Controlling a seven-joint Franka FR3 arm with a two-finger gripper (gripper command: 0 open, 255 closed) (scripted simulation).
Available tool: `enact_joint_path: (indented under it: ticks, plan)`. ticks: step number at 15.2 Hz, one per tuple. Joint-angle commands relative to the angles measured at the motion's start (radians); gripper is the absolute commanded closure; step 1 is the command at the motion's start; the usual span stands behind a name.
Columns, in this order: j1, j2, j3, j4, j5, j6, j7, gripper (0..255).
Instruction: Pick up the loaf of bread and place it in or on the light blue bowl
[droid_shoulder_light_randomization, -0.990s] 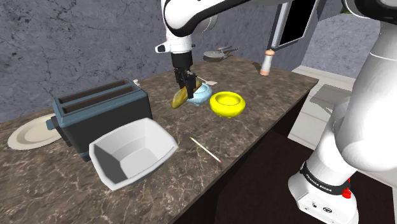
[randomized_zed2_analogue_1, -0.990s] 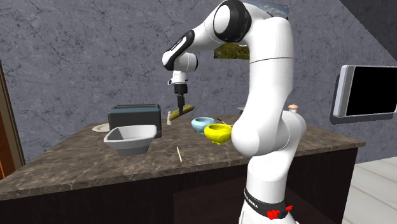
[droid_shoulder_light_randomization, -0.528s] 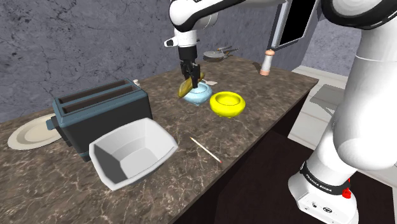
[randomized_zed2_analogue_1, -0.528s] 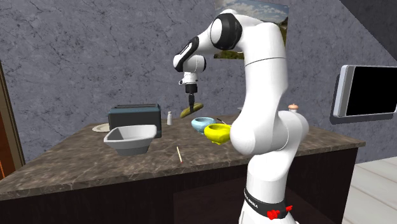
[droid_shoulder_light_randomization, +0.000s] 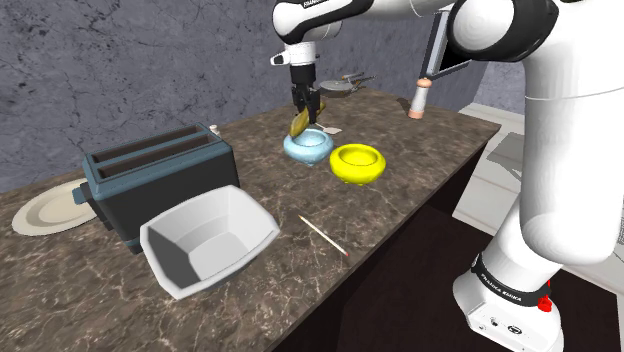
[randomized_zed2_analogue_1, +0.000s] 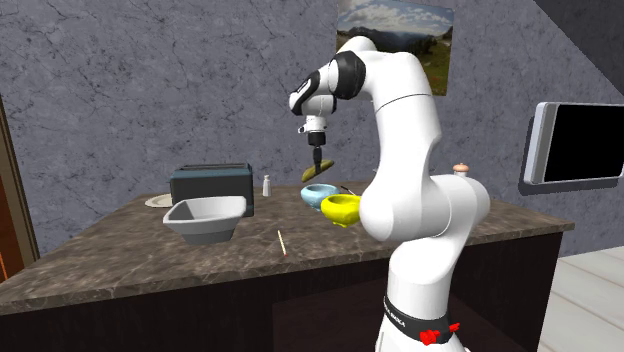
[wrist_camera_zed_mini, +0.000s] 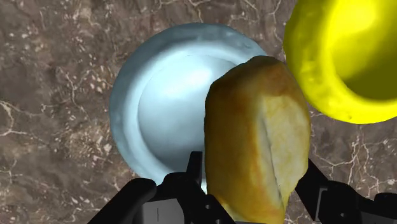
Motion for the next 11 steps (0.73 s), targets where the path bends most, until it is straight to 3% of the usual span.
enact_joint_path:
  ticks: [1,11]
  plan:
    - [-0.030,0.056,-0.012,0.085,0.003,-0.030,-0.039,255]
    - [-0.028,0.075,-0.010,-0.020,0.005,0.094,-0.043,255]
